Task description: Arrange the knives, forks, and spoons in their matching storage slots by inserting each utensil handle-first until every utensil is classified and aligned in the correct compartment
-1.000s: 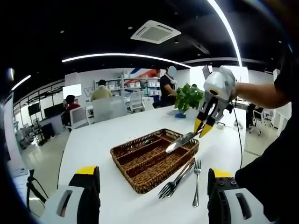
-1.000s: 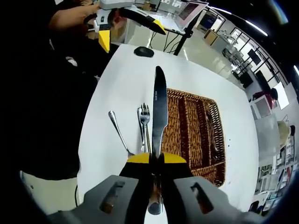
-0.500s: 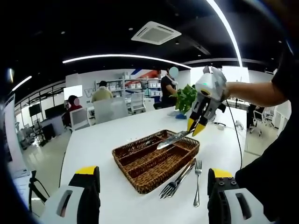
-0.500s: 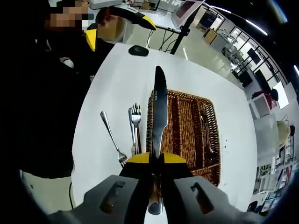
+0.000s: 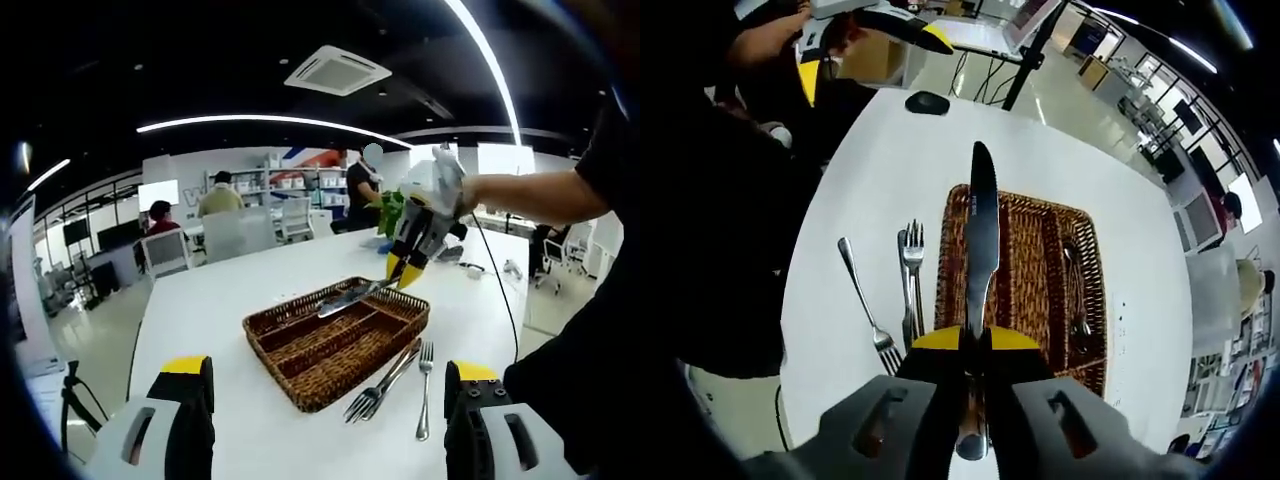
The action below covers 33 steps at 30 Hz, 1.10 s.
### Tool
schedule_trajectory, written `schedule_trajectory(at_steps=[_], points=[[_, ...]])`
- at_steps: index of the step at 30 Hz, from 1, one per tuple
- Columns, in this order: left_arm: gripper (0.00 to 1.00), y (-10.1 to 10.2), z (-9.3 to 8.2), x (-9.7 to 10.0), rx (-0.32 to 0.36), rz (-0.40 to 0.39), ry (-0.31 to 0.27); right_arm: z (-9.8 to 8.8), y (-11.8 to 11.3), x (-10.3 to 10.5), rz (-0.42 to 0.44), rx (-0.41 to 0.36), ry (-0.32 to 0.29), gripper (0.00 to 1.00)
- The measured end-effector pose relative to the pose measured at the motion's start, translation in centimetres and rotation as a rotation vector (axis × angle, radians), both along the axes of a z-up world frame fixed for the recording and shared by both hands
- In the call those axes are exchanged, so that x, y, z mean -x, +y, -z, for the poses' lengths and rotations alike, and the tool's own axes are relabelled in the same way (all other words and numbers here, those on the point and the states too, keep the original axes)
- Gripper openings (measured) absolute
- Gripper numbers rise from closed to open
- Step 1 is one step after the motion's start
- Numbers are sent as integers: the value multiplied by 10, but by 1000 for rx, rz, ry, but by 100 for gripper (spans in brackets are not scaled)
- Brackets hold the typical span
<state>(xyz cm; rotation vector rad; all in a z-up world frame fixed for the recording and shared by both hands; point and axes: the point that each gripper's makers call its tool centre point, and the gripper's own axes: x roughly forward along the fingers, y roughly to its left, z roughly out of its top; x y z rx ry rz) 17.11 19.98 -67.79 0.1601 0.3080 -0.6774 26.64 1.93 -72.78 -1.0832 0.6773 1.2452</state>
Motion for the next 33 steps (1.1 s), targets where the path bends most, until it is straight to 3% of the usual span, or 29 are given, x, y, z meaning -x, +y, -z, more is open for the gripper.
schedule_trajectory(at_steps=[13, 33], points=[[100, 5, 7, -1, 7, -16, 12, 14, 13, -22, 43, 25, 34, 3], [100, 12, 11, -1, 16, -39, 14, 20, 32, -49, 56, 60, 28, 3]])
